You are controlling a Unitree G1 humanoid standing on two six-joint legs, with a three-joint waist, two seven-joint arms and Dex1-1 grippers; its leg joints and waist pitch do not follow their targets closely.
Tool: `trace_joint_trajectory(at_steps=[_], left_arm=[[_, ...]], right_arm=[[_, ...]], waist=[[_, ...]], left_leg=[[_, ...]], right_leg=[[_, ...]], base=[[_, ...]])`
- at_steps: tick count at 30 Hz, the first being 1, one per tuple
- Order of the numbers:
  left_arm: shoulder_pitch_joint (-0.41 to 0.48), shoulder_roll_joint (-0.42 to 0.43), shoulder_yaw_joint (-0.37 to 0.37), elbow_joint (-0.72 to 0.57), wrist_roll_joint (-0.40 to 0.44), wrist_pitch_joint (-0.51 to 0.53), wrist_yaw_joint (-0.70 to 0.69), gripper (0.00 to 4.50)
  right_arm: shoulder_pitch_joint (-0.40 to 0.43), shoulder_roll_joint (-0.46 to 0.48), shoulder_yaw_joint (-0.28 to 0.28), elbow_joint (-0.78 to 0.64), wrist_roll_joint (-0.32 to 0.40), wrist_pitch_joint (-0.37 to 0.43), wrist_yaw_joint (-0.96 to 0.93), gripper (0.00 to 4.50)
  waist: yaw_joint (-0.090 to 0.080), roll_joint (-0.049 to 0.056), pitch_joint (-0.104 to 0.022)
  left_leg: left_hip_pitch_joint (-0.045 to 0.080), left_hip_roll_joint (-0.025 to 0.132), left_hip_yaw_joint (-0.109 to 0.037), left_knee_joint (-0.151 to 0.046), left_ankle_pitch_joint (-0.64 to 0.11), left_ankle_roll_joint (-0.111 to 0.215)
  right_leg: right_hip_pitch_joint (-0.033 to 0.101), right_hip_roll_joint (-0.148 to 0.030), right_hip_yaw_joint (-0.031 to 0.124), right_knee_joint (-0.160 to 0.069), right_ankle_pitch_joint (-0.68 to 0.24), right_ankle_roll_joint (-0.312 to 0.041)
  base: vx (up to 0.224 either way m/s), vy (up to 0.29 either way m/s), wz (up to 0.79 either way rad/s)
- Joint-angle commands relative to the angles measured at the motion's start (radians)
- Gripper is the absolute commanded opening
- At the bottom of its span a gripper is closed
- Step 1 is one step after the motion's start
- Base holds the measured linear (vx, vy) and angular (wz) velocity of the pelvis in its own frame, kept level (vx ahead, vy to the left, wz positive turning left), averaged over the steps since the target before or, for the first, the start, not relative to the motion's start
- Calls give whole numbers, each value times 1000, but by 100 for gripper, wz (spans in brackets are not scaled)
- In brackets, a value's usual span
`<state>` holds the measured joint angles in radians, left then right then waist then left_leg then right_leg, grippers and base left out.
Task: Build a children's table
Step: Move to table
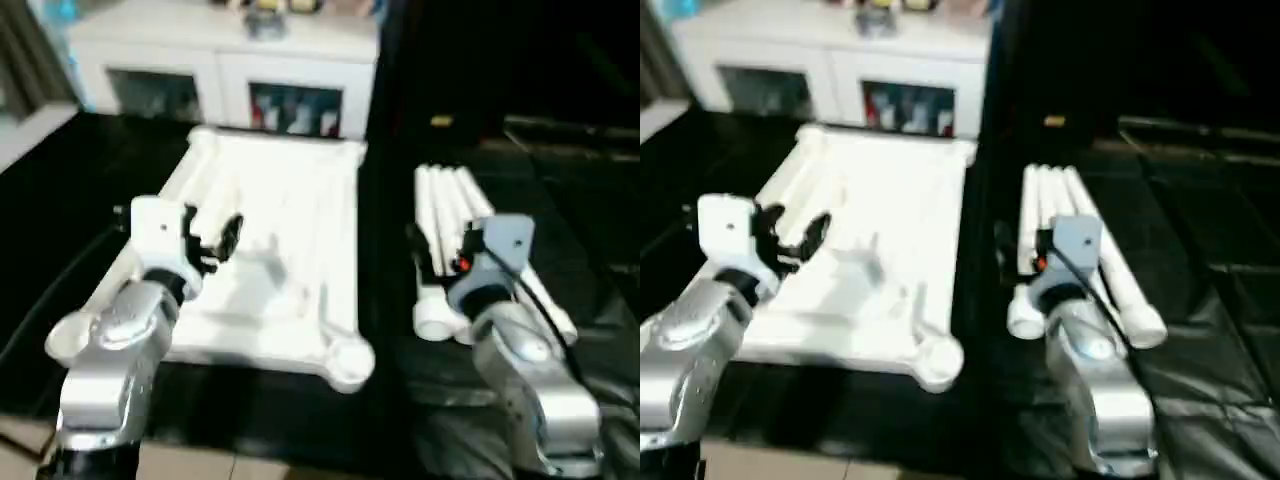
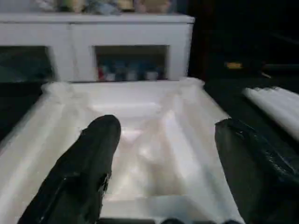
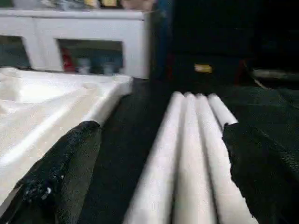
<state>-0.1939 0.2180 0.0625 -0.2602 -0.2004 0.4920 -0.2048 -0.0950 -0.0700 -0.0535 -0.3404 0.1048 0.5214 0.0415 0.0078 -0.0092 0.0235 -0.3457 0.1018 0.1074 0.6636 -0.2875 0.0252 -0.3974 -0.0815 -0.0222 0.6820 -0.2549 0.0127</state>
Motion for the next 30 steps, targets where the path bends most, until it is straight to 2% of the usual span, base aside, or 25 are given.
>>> trace_joint_trajectory(at_steps=[1, 2, 3, 4, 5, 6, 7, 8, 9, 10, 11, 12, 13, 14, 15, 16, 18, 19, 20, 21, 22, 23, 24, 27, 30], left_arm=[[-13, 15, -9, -11, 8, -7, -10, 366], [-16, 16, -11, -9, 6, -9, -18, 366], [-16, 16, -11, -9, 5, -9, -18, 366], [-17, 17, -12, -6, 7, -15, -23, 366], [-21, 15, -12, -1, 10, -15, -23, 366], [-22, 15, -12, 1, 11, -15, -22, 366], [-24, 15, -12, 3, 12, -14, -22, 366], [-31, 19, -15, 11, 25, -11, -14, 366], [-35, 32, -26, 16, 49, -14, -3, 366], [-40, 38, -29, 22, 61, -15, 6, 366], [-42, 41, -30, 26, 67, -17, 10, 366], [-51, 42, -25, 37, 69, -16, 18, 366], [-55, 42, -21, 41, 68, -16, 20, 366], [-62, 36, -10, 47, 54, -21, 18, 366], [-67, 30, 1, 47, 39, -22, 15, 366], [-73, 40, -3, 46, 32, -4, -2, 366], [-76, 60, -19, 46, 35, 7, -28, 366], [-75, 76, -32, 42, 31, 8, -58, 366], [-74, 94, -46, 38, 26, 14, -96, 366], [-74, 99, -50, 37, 25, 17, -106, 366], [-77, 131, -75, 43, 28, 24, -153, 366], [-86, 175, -111, 53, 28, 35, -219, 366], [-91, 201, -130, 57, 22, 46, -261, 366], [-116, 251, -168, 76, -11, 58, -383, 366], [-147, 327, -255, 106, 1, 27, -548, 366]], right_arm=[[0, 15, -2, -2, 9, 3, 0, 444], [2, 28, -6, -5, 29, -4, 3, 444], [2, 29, -6, -5, 31, -4, 3, 444], [3, 25, 7, -9, 22, -19, 2, 444], [0, 14, 19, -4, 1, -31, -5, 444], [-1, 14, 19, -3, 0, -30, -6, 444], [-2, 13, 19, -1, -1, -28, -7, 444], [-6, 19, 10, 2, 5, -28, -9, 444], [-7, 23, 5, 2, 12, -28, -5, 444], [-8, 25, 2, 2, 15, -29, -4, 444], [-8, 26, 0, 2, 17, -29, -3, 444], [-10, 28, 2, 0, 21, -30, 2, 444], [-10, 29, 4, -1, 21, -30, 4, 444], [-10, 30, 11, -1, 22, -28, 14, 444], [-10, 30, 16, 1, 26, -29, 21, 444], [-12, 22, 29, 6, 18, -34, 24, 444], [-16, 11, 43, 13, 9, -39, 27, 444], [-19, 1, 52, 18, 3, -42, 35, 444], [-25, -8, 55, 22, 6, -38, 52, 444], [-27, -11, 56, 23, 7, -36, 57, 444], [-34, -20, 55, 27, 14, -26, 74, 444], [-46, -36, 51, 32, 26, -11, 106, 444], [-54, -49, 50, 35, 35, -4, 128, 444], [-83, -110, 57, 48, 41, 12, 186, 444], [-105, -232, 94, 55, 46, 55, 306, 444]], waist=[[38, -19, -50], [28, 0, -44], [23, 6, -44], [21, 31, -55], [33, 27, -52], [41, 24, -51], [50, 25, -46], [78, 12, -35], [97, 1, -20], [102, -9, -14], [92, 33, -26], [60, 48, -18], [41, 61, -20], [11, 94, -32], [2, 98, -30], [-12, 106, -24], [-14, 108, -24], [-15, 94, -29], [-9, 77, -35], [-2, 67, -36], [10, 46, -31], [14, 42, -29], [13, 44, -23], [12, 49, -31], [17, 64, -28]], left_leg=[[-53, 43, -27, -39, 127, 48], [-46, 49, -23, -74, 195, -12], [-42, 51, -23, -78, 223, -29], [1, 64, 22, -56, 198, -97], [-13, 50, 43, -65, 76, -182], [-19, 45, 53, -63, 23, -198], [-10, 46, 59, -54, -42, -195], [-8, 41, 40, 10, -144, -119], [-24, 42, 6, 56, -146, -86], [-71, 58, -49, 42, -100, -28], [-58, 71, -68, 18, -43, -28], [-32, 64, -58, -78, -89, -12], [4, 79, -60, -114, -170, -33], [20, 114, -100, -157, -295, -151], [19, 133, -115, -170, -320, -206], [16, 170, -137, -184, -326, -250], [22, 174, -140, -179, -307, -196], [16, 154, -130, -156, -259, -148], [-20, 93, -81, -122, -209, -140], [-36, 75, -60, -112, -190, -134], [-35, 69, -43, -108, -182, -100], [-29, 71, -37, -107, -182, -83], [-28, 83, -31, -116, -184, -58], [-31, 96, -27, -127, -134, -49], [-24, 101, -19, -135, -192, -58]], right_leg=[[120, -133, 103, -114, 127, -43], [97, -71, 64, -96, 262, -48], [92, -54, 55, -86, 323, -56], [44, -5, 93, -104, 318, -54], [56, 18, 117, -97, 182, -89], [62, 16, 136, -109, 116, -95], [51, 8, 158, -125, 24, -105], [64, -53, 274, -192, -290, -150], [73, -78, 356, -225, -484, -151], [101, -125, 318, -204, -462, -172], [80, -110, 293, -205, -418, -196], [42, -3, 196, -170, -378, -204], [-1, 54, 136, -132, -325, -181], [5, 57, 53, -53, -15, -108], [11, 52, 36, -47, 35, -86], [14, 33, 13, -36, 48, -42], [14, 9, -3, -37, 9, -25], [31, -13, 4, -60, 11, -32], [63, -56, 23, -112, 67, -79], [73, -80, 36, -124, 58, -99], [74, -101, 50, -143, -90, -116], [69, -103, 52, -152, -189, -122], [59, -97, 50, -163, -410, -137], [55, -75, 40, -146, -297, -159], [50, -65, 37, -138, -212, -188]], base=[[3, -78, -10], [3, -78, -10], [-2, -58, -9], [-39, -7, -19], [-39, -7, -19], [-64, 37, -46], [-67, 57, -49], [-67, 57, -49], [-88, 105, -41], [-88, 170, -36], [-88, 170, -36], [-89, 197, -14], [-93, 212, 5], [-93, 212, 5], [-92, 198, 9], [-72, 123, 8], [-36, 62, 4], [-69, -8, -3], [-69, -8, -3], [-88, -38, -3], [-78, -71, 5], [-78, -71, 5], [-60, -84, 4], [-34, -72, -1], [0, 0, 0]])
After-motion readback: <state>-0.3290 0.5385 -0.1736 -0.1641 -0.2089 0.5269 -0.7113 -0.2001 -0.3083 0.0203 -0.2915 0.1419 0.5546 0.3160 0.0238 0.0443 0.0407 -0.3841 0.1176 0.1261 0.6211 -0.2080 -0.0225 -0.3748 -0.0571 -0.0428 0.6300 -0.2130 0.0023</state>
